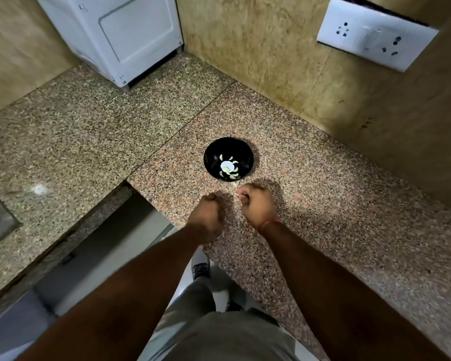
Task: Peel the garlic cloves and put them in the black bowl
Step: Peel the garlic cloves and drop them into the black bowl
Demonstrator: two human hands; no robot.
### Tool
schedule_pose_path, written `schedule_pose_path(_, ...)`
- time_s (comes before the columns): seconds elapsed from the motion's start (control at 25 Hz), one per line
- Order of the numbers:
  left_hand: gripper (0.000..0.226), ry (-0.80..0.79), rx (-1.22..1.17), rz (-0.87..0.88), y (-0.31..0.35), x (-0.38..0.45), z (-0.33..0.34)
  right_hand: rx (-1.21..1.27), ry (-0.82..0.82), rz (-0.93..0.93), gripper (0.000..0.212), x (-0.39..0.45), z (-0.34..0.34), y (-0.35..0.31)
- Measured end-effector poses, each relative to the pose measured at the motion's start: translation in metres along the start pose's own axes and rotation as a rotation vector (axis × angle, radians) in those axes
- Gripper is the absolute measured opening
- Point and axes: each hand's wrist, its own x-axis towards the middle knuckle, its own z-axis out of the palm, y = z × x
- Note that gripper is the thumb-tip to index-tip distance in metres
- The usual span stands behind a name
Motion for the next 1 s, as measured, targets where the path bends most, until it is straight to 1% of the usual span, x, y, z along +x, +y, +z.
schedule_pose_path(0.08,0.035,0.027,-0.018,-0.015,-0.011,0.008,-0.005,0.043,0.071,-0.019,0.020,0.026,-0.002,-0.021)
schedule_pose_path(0.16,0.041,0.055,-0.032,-0.019,-0.019,0.013,-0.009,0.040,0.114,-0.022,0.026,0.050,-0.003,-0.037)
schedule_pose_path(0.32,0.051,0.068,-0.015,0.001,-0.028,0.022,-0.013,-0.028,0.085,0.072,0.037,0.082,0.000,-0.047)
schedule_pose_path(0.4,0.052,0.057,-0.026,-0.016,-0.028,0.024,-0.011,-0.014,0.080,0.091,0.036,0.085,0.001,-0.045)
schedule_pose_path(0.56,0.055,0.068,-0.045,-0.040,-0.026,0.023,-0.006,0.028,0.128,0.056,0.030,0.065,-0.002,-0.035)
schedule_pose_path(0.68,0.051,0.057,-0.013,-0.011,-0.017,0.023,-0.004,0.088,0.224,0.026,0.029,0.037,0.001,-0.020)
schedule_pose_path(0.8,0.055,0.051,0.009,0.015,-0.009,0.024,0.001,0.085,0.315,0.035,0.031,0.017,0.007,-0.004)
schedule_pose_path(0.88,0.055,0.051,0.008,0.010,-0.004,0.023,0.006,0.074,0.319,0.061,0.028,0.008,0.010,0.004)
schedule_pose_path(1.0,0.054,0.047,0.015,-0.009,0.002,0.021,0.009,0.034,0.260,0.087,0.027,0.004,0.015,0.014)
